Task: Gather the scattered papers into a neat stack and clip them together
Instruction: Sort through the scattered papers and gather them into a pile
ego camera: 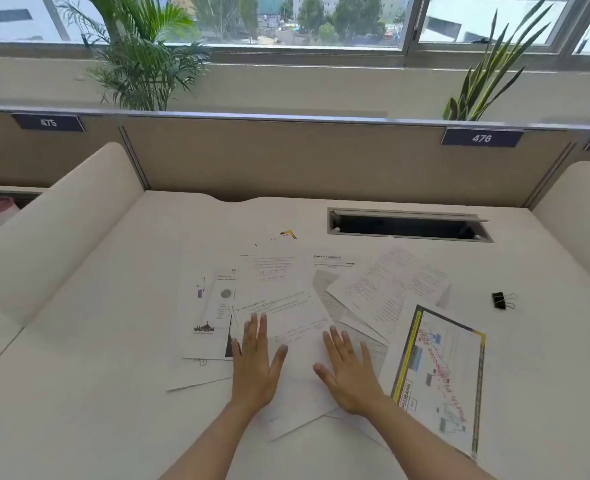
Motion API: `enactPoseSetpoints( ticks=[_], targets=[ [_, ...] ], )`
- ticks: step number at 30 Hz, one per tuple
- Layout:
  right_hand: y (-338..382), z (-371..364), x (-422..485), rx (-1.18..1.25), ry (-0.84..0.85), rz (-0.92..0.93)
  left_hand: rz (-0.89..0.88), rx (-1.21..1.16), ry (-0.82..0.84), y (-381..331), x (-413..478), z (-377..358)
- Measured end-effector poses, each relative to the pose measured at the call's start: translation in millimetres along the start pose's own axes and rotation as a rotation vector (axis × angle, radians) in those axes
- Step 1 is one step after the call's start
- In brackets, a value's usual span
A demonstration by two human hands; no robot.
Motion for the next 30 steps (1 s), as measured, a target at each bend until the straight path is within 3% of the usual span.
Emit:
enactPoseSetpoints(
  ticks=[6, 8, 22, 30],
  targets=[
    [2, -17, -5, -0.031, -0.026, -0.023, 0.421, 0.103, 0.048, 13, -15, -19],
    [2, -20, -6, -0.042, -0.055, -0.038, 0.472, 0.106, 0.062, 10, -18, -23],
    [4, -27, -8, -0.016, -0.149, -0.086, 0.531, -0.128, 0.005, -4, -5, -16],
    [0, -3, 9, 0.095, -0.218, -0.078, 0.342, -0.08, 0.037, 4, 2, -14]
  ],
)
Point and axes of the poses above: each hand's wrist, its own x-axis towards the middle knuckle, its own z-axis out of the back of the hand, y = z × x, the point moved 5 cm from there along x, towards the middle knuckle, and after that the axes turned 10 degrees about z, right-handed, at the moved point
